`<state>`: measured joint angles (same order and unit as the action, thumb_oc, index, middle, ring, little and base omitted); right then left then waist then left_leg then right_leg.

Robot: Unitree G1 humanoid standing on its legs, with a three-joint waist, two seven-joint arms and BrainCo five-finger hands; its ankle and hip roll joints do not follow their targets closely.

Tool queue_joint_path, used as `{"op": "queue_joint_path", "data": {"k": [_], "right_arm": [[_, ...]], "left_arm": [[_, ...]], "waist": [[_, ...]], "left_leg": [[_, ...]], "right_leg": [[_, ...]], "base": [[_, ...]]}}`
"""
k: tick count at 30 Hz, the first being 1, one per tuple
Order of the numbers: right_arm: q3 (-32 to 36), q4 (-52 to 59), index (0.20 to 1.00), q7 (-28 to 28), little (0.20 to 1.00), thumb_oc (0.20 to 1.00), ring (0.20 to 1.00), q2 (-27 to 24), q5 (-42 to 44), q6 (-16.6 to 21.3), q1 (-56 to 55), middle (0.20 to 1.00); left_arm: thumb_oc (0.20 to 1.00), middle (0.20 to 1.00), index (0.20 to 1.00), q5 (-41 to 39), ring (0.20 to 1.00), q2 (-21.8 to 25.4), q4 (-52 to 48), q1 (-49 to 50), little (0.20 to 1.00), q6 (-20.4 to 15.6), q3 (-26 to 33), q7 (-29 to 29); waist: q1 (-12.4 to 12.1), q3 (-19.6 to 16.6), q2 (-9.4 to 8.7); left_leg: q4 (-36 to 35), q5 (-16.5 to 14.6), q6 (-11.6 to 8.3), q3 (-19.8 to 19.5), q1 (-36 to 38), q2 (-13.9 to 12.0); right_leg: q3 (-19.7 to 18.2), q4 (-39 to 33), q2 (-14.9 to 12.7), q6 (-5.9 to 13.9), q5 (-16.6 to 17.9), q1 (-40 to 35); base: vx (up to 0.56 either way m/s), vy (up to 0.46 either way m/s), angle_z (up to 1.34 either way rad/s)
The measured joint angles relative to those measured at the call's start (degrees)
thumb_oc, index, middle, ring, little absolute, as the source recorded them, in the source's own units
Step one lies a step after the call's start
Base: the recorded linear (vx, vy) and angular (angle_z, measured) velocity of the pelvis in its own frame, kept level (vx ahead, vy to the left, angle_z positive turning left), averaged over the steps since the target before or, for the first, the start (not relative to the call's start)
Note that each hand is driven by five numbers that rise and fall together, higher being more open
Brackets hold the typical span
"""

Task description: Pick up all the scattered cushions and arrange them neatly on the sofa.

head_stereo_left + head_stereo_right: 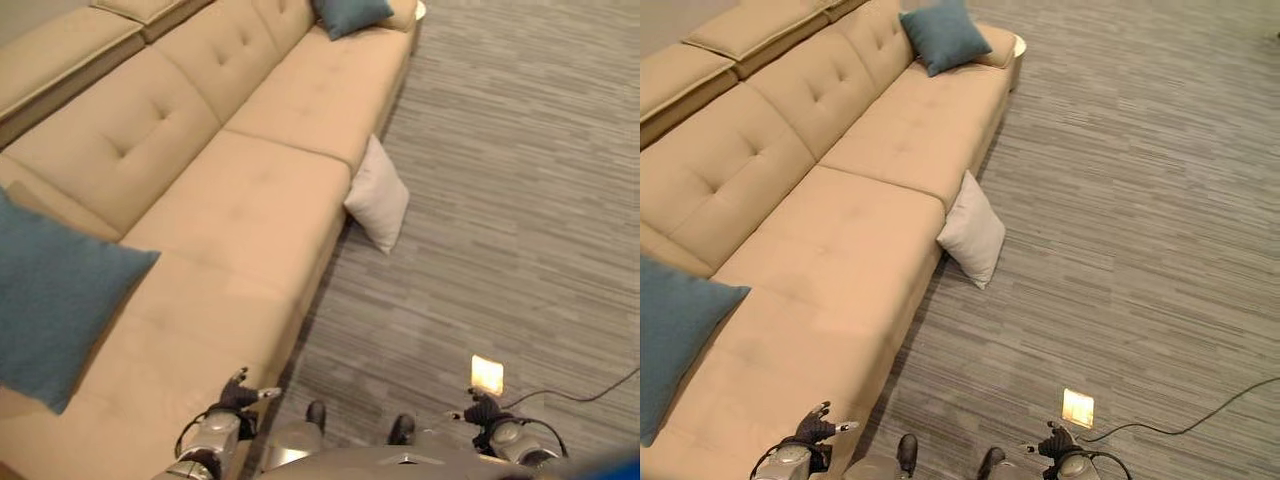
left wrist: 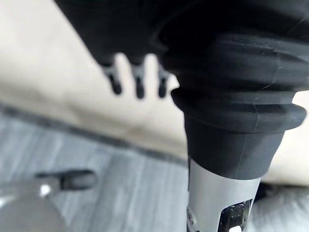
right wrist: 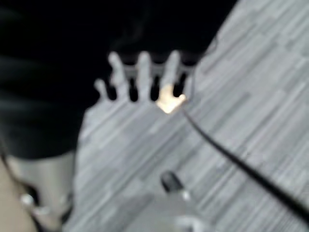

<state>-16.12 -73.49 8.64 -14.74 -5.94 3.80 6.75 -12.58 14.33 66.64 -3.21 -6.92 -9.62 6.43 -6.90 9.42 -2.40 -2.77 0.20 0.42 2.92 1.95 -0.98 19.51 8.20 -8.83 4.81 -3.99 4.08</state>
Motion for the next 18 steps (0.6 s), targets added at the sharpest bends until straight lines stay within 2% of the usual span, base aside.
{"op": "queue_joint_path", "data": {"k": [2, 3, 6, 8, 9, 10, 12, 14, 15, 16, 17, 18], "right_arm": [[-0.29, 0.71, 1.0, -0.09, 1.0, 1.0, 1.0, 0.32, 0.0, -0.02, 0.11, 1.0], [-0.32, 1.2, 1.0, -0.11, 1.0, 1.0, 1.0, 0.6, 0.0, 0.02, -0.12, 1.0], [-0.26, 1.78, 1.0, -0.02, 1.0, 1.0, 1.0, 0.05, 0.13, 0.07, -0.63, 1.0], [-0.05, 1.65, 1.0, 0.21, 1.0, 1.0, 1.0, -0.03, 0.73, 0.26, -1.04, 1.0], [0.13, 1.63, 1.0, 0.55, 1.0, 1.0, 1.0, 0.08, 1.55, 0.35, -0.51, 1.0], [0.12, 1.54, 1.0, 0.6, 1.0, 1.0, 1.0, 0.12, 2.37, 0.35, -0.96, 1.0], [-0.15, 1.66, 1.0, 0.69, 1.0, 1.0, 1.0, 0.03, 2.42, 0.47, -0.97, 1.0], [-0.13, 1.59, 1.0, 0.75, 1.0, 1.0, 1.0, -0.43, 2.45, 0.39, -0.76, 1.0], [-0.12, 1.51, 1.0, 0.73, 1.0, 1.0, 1.0, -0.94, 2.44, 0.35, -0.4, 1.0], [-0.1, 1.26, 1.0, 0.72, 1.0, 1.0, 1.0, -1.05, 2.45, 0.32, -0.45, 1.0], [-0.01, 0.58, 1.0, 0.72, 1.0, 1.0, 1.0, -1.34, 2.45, 0.19, -0.12, 1.0], [0.0, 0.21, 1.0, 0.68, 1.0, 1.0, 1.0, -1.35, 2.44, 0.19, 0.28, 1.0]], "left_arm": [[1.0, 1.0, 1.0, -0.01, 1.0, -0.75, 0.04, 0.49, 1.0, 0.06, -0.67, -0.04], [1.0, 1.0, 1.0, 0.0, 1.0, -0.83, 0.06, 0.64, 1.0, 0.15, -0.73, -0.12], [1.0, 1.0, 1.0, -0.06, 1.0, -1.59, -0.12, 0.18, 1.0, 0.02, -2.01, -0.15], [1.0, 1.0, 1.0, -0.2, 1.0, -1.8, -0.05, -1.15, 1.0, -0.05, -3.24, -0.14], [1.0, 1.0, 1.0, -0.2, 1.0, -1.86, 0.01, -2.64, 1.0, -0.04, -3.6, -0.19], [1.0, 1.0, 1.0, -0.22, 1.0, -2.0, -0.04, -2.72, 1.0, -0.06, -3.76, -0.21], [1.0, 1.0, 1.0, -0.42, 1.0, -1.85, -0.05, -2.25, 1.0, -0.07, -3.71, -0.18], [1.0, 1.0, 1.0, -0.43, 1.0, -2.02, -0.37, -2.25, 1.0, -0.08, -3.84, -0.2], [1.0, 1.0, 1.0, -0.43, 1.0, -2.27, -0.6, -2.36, 1.0, -0.07, -3.84, -0.25], [1.0, 1.0, 1.0, -0.42, 1.0, -2.25, -0.57, -2.43, 1.0, -0.04, -3.89, -0.28], [1.0, 1.0, 1.0, -0.53, 1.0, -2.58, -0.67, -2.69, 1.0, -0.13, -3.71, -0.29], [1.0, 1.0, 1.0, -0.58, 1.0, -2.46, -0.72, -2.7, 1.0, -0.23, -3.54, -0.28]], "waist": [[-2.46, -0.5, 0.33], [-2.35, -0.74, -0.03], [-2.01, -1.52, 0.12], [-1.76, -1.72, -0.52], [-1.66, -1.58, -1.41], [-1.9, -1.57, -2.23], [-1.89, -1.52, -2.97], [-2.07, -1.42, -2.92], [-1.82, -0.96, -2.78], [-1.53, -0.96, -2.78], [-1.95, -0.35, -2.18], [-2.74, -0.05, -2.0]], "left_leg": [[1.49, -1.07, -1.27, 3.08, -1.16, -2.32], [1.88, -1.06, -1.39, 2.61, -1.27, -2.28], [3.23, -1.71, -2.38, 2.55, -1.46, -4.26], [8.78, -1.46, -3.52, -0.5, -5.18, -4.64], [13.1, -0.66, -4.77, -1.83, -7.93, -3.66], [17.41, 2.01, -7.42, -4.27, -9.33, -3.08], [20.21, 1.68, -8.09, -6.34, -11.09, -2.38], [14.89, 1.42, -7.9, -7.74, -11.03, -0.5], [8.67, 2.29, -7.09, -7.46, -11.34, 1.22], [6.91, 2.58, -7.11, -6.57, -12.24, 1.87], [2.77, 3.69, -6.91, -6.65, -13.17, 2.44], [2.34, 3.95, -6.9, -7.03, -13.55, 2.35]], "right_leg": [[-0.12, -2.55, 2.13, -0.18, 1.0, 0.4], [-0.49, -3.15, 2.57, -1.54, 1.81, -0.01], [-0.17, -3.05, 4.18, -2.77, 1.05, -0.07], [0.24, -2.58, 4.94, -3.25, 0.3, 0.07], [0.46, -3.03, 3.9, -3.6, -0.14, 0.27], [0.14, -5.84, 4.1, -4.17, 0.17, -1.94], [0.07, -8.97, 4.52, -5.67, 1.14, -4.11], [-0.74, -10.41, 4.7, -5.74, 1.11, -4.36], [-1.35, -11.97, 4.99, -6.9, 2.06, -4.51], [-1.88, -13.34, 5.44, -8.16, 2.95, -4.89], [-2.34, -13.8, 6.59, -8.25, 3.09, -4.99], [-3.79, -13.8, 7.53, -7.77, 3.3, -4.81]], "base": [[0.08, -0.188, -0.67], [0.06, -0.219, -0.48], [0.03, -0.223, 0.01], [0.03, -0.254, 0.23], [0.09, -0.128, 0.22], [0.14, -0.147, 0.14], [0.16, -0.034, -0.02], [0.17, 0.014, -0.04], [0.23, 0.023, 0.06], [0.36, 0.059, 0.07], [0.21, 0.044, -0.13], [0.24, 0.091, -0.69]]}}
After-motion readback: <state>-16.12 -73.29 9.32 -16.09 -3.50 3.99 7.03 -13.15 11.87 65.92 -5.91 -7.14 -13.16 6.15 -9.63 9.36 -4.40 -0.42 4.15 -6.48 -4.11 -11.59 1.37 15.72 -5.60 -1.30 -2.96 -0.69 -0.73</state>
